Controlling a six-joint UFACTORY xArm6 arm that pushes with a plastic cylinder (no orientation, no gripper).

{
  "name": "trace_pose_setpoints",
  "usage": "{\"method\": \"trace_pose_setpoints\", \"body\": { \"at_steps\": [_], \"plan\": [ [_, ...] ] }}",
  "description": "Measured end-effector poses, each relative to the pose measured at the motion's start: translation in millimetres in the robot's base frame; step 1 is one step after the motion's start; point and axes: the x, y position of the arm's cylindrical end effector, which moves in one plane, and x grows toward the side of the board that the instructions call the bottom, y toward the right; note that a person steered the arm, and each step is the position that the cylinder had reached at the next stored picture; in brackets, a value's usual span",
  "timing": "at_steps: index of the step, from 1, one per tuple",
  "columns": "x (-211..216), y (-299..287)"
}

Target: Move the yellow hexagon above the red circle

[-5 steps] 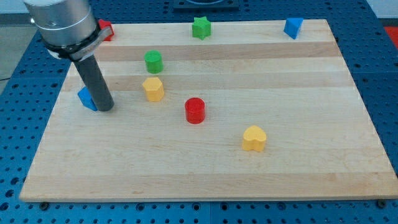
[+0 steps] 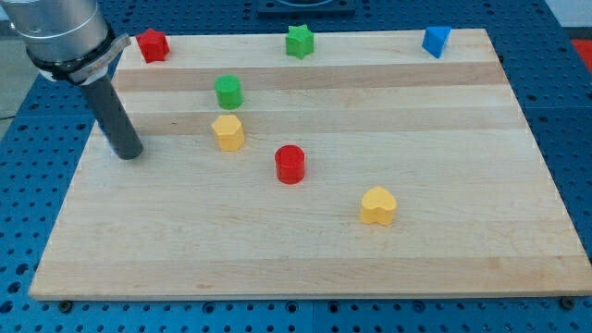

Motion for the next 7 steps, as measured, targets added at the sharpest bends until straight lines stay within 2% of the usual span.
{"method": "trace_pose_setpoints", "body": {
  "at_steps": [2, 6, 7],
  "plan": [
    [-33, 40],
    [-3, 165],
    [-12, 190]
  ]
}}
